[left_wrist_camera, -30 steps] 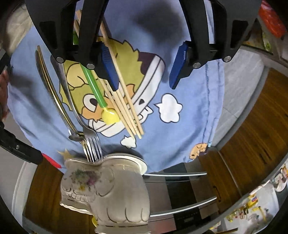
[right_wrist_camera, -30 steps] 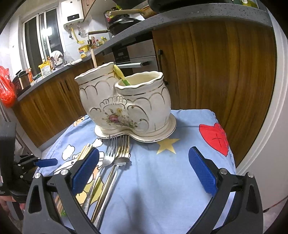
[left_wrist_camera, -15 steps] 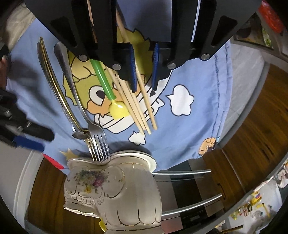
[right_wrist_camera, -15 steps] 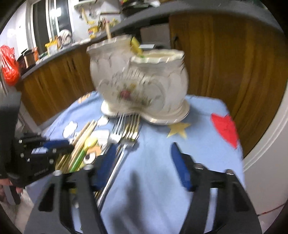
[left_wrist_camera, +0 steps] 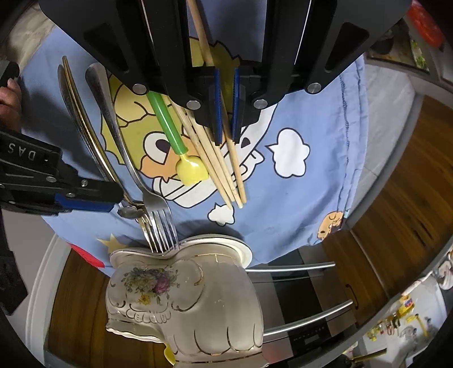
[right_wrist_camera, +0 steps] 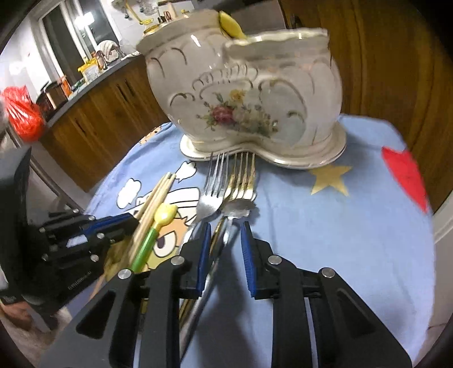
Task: Organize utensils
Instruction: 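Grasp another wooden chopstick with the left tool while the right tool grasps a silver spoon, then carry the chopstick up to the tall cup while the right tool carries the spoon to the shorter cup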
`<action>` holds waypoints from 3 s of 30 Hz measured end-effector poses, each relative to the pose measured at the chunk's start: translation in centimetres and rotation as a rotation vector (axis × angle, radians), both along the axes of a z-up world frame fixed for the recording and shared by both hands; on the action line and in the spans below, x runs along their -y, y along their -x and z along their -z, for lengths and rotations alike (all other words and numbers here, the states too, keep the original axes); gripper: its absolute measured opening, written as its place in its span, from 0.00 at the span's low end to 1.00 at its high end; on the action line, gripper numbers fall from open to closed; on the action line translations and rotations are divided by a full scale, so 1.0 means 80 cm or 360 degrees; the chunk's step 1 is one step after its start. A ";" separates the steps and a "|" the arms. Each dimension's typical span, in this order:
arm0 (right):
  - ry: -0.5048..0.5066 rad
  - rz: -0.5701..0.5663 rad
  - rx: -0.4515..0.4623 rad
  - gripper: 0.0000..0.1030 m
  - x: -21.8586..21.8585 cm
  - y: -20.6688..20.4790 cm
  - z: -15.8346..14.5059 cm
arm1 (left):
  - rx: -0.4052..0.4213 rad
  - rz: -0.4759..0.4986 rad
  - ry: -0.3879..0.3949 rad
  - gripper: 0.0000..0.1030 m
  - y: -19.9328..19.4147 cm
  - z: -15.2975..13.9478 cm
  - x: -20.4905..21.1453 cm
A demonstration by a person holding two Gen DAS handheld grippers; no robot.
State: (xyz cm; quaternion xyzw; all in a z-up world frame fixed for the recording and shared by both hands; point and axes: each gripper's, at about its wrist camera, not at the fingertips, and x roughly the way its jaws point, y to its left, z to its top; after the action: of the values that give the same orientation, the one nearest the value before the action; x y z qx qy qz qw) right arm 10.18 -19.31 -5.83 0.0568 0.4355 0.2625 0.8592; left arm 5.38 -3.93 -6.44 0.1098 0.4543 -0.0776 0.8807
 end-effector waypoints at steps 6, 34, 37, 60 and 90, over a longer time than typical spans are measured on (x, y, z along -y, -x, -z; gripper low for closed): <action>-0.0133 0.0004 -0.0088 0.09 0.005 -0.012 0.004 | 0.0001 0.0000 0.0013 0.07 -0.002 -0.001 -0.001; -0.0121 0.0174 0.0721 0.01 0.044 0.051 -0.095 | 0.0389 -0.0053 0.0249 0.05 0.028 -0.083 -0.031; -0.0097 0.0201 0.0825 0.01 0.046 0.054 -0.104 | 0.0479 -0.0051 0.0285 0.05 0.035 -0.099 -0.033; -0.0131 0.0421 0.1323 0.01 0.057 -0.021 -0.219 | 0.1084 0.0099 0.0543 0.05 -0.059 -0.216 0.009; -0.0060 0.0444 0.1175 0.01 0.062 -0.069 -0.151 | 0.1274 -0.0009 0.0491 0.05 -0.088 -0.174 0.018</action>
State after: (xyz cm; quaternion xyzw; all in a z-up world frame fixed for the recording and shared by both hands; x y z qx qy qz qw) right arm 15.71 -24.28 6.25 0.0331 0.0805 0.1541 0.9842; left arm 12.41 -5.35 7.48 -0.0031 0.0599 -0.0935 0.9938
